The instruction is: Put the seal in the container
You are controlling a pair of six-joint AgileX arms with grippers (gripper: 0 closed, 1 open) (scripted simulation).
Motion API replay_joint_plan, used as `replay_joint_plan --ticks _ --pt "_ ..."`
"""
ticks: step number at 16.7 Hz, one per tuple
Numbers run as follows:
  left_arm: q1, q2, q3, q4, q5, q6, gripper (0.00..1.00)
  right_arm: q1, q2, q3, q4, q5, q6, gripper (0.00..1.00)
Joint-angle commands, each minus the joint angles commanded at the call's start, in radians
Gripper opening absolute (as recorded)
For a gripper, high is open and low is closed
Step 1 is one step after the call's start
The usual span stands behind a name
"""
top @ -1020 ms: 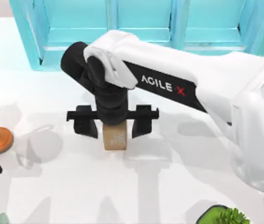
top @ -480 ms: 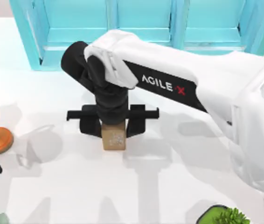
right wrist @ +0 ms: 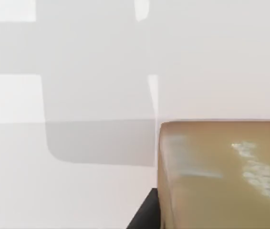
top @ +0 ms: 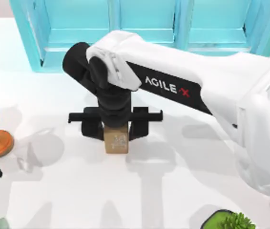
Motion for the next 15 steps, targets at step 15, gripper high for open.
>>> replay_joint_plan --ticks 15 --pt "0.0 0.0 0.0 0.0 0.0 0.0 1.0 -0.002 0.149 0.675 -0.521 0.002 -0.001 0.0"
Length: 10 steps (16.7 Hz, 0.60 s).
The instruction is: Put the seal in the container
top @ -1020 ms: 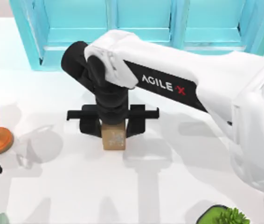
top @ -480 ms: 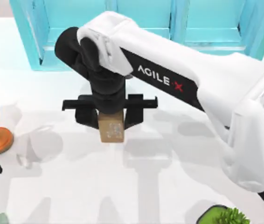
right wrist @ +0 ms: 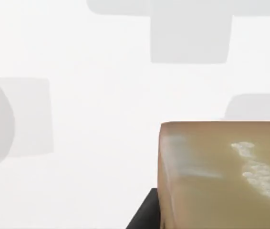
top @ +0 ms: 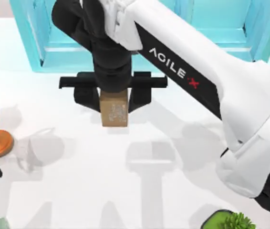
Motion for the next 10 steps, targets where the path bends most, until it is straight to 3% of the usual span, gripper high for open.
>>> replay_joint_plan --ticks 6,10 --pt "0.0 0.0 0.0 0.0 0.0 0.0 1.0 0.001 -0.002 0.012 -0.011 0.0 0.0 0.0" --pt "0.0 0.0 0.0 0.0 0.0 0.0 1.0 -0.084 -0.103 -0.064 0.011 0.011 -0.102 0.0"
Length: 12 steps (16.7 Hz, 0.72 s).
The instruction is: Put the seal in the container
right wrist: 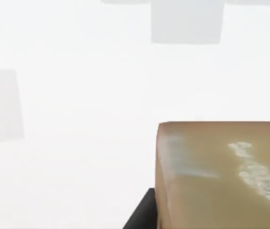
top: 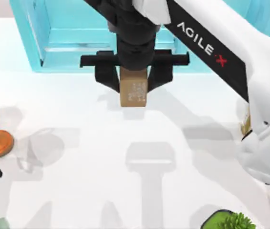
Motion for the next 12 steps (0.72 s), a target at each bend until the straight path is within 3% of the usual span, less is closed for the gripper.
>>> replay_joint_plan --ticks 6,12 --pt "0.0 0.0 0.0 0.0 0.0 0.0 1.0 -0.392 -0.346 -0.325 0.109 -0.039 -0.395 0.0" --pt "0.0 0.0 0.0 0.0 0.0 0.0 1.0 -0.883 -0.659 -0.86 0.229 -0.072 -0.83 0.0"
